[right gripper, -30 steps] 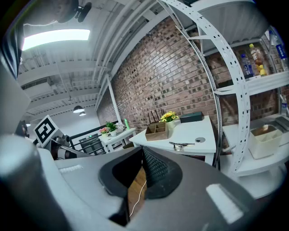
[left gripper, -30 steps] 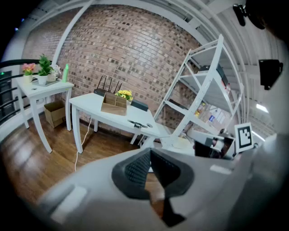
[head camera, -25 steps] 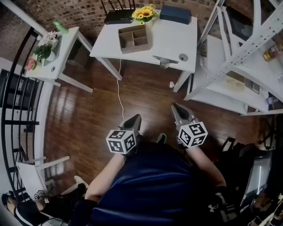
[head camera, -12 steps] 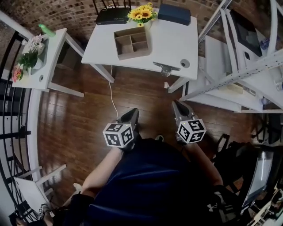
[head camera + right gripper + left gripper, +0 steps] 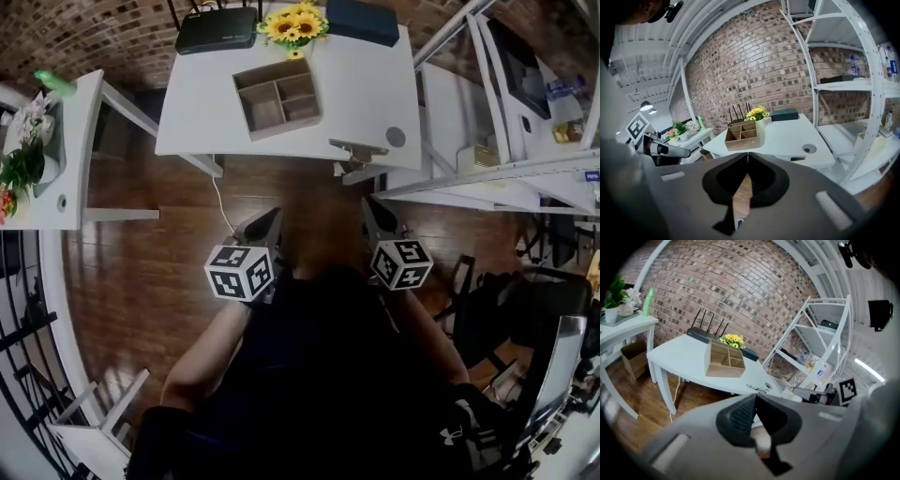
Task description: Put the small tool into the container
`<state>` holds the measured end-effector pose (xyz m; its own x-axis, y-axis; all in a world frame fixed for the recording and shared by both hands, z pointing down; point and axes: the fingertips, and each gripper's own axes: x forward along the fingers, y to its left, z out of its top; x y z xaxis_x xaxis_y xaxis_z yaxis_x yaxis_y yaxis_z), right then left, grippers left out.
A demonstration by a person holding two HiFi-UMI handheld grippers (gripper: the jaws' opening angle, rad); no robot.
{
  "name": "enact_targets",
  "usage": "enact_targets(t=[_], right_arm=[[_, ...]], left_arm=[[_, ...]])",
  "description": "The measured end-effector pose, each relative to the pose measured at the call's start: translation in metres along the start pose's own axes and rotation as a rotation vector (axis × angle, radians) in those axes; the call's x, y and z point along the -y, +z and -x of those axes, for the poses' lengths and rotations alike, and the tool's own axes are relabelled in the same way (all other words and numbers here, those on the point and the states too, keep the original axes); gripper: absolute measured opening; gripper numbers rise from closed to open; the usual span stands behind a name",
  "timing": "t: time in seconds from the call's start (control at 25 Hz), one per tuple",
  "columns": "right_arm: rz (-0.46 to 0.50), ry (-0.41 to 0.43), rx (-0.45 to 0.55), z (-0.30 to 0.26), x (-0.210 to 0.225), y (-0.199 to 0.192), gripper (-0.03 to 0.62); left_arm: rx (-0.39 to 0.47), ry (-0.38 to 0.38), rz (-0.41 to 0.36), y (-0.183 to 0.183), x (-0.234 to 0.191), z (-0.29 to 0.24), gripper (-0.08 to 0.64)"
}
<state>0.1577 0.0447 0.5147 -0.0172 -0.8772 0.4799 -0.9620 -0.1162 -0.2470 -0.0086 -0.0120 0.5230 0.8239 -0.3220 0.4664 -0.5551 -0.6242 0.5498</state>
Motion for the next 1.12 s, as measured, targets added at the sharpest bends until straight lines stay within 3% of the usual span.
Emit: enact_targets(t=[0.12,0.24,0.36,0.56,0.76,1.12], right_arm=[[-0.076,-0.01,-0.032,-0.012,0.007,-0.004,0.012],[-0.235,-0.01,-0.064,-0.03,0.026,-0.016,0.014],[-0.394,0.001,-0.082,-0.05,0.047,-0.033,0.078],[-0.519,0.055,-0.095,-0.08,0.079,-0.06,0.141],[-0.702,0.036,-0.122,-0.108,0.118,-0.099,0.149],[-0.936,0.119,-0.04,-0.141,0.132,-0.109,0.147]], left_arm=[[0.001,-0.004,0.015,0.009,-0.009,-0.005,0.003],[0.005,0.01,0.028,0.016,-0.013,-0.01,0.003],[0.009,0.051,0.03,0.022,-0.017,-0.012,0.003],[-0.011,0.121,0.03,0.02,-0.015,-0.015,0.003],[-0.02,0.191,0.022,0.024,-0.014,-0.019,0.003],[-0.037,0.271,0.032,0.014,-0.013,-0.018,0.003]])
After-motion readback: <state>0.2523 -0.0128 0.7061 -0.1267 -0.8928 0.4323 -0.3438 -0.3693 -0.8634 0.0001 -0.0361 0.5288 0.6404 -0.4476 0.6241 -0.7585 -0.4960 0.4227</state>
